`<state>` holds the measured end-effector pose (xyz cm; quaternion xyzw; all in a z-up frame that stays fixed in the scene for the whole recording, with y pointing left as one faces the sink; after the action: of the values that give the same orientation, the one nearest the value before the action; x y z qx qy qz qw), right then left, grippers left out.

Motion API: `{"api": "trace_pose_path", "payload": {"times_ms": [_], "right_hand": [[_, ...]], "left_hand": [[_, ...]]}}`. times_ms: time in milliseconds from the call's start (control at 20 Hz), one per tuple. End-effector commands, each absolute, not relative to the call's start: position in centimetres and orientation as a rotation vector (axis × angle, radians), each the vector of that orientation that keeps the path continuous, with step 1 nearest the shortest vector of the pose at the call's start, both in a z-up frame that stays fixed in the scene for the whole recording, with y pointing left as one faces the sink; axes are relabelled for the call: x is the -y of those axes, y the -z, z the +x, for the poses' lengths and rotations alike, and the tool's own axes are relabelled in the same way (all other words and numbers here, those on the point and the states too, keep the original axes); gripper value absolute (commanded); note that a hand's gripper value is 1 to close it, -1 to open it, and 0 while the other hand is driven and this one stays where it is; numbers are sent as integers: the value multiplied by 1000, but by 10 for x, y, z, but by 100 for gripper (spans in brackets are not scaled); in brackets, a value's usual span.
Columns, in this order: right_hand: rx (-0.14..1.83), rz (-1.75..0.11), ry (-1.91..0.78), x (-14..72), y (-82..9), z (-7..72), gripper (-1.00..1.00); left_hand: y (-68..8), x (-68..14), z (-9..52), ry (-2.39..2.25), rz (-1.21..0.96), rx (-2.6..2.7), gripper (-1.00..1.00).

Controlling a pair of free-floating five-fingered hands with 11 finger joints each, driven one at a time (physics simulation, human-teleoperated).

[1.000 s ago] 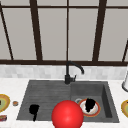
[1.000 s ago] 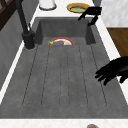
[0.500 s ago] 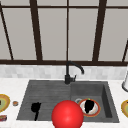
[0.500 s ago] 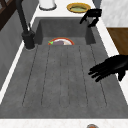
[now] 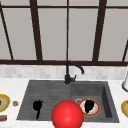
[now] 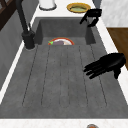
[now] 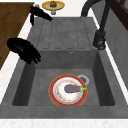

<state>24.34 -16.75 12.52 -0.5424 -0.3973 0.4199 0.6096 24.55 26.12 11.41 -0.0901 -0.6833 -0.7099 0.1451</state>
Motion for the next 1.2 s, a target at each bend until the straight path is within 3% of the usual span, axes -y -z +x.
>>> {"api": "trace_pose_path", "payload": {"times_ms": [0, 600, 650, 1150], "right_hand": [[917, -1253, -970, 168, -125, 243, 0], [918, -1253, -969, 168, -125, 243, 0], [920, -1251, -972, 168, -125, 246, -100], [966, -1190, -1074, 174, -136, 273, -100]], "left_hand": [[-114, -262, 244, 2042, -255, 1967, -100], [-122, -273, 244, 2045, -263, 1968, -100], [-122, -273, 244, 2045, -263, 1968, 0], [-121, -273, 245, 2064, -229, 1985, 0]]}}
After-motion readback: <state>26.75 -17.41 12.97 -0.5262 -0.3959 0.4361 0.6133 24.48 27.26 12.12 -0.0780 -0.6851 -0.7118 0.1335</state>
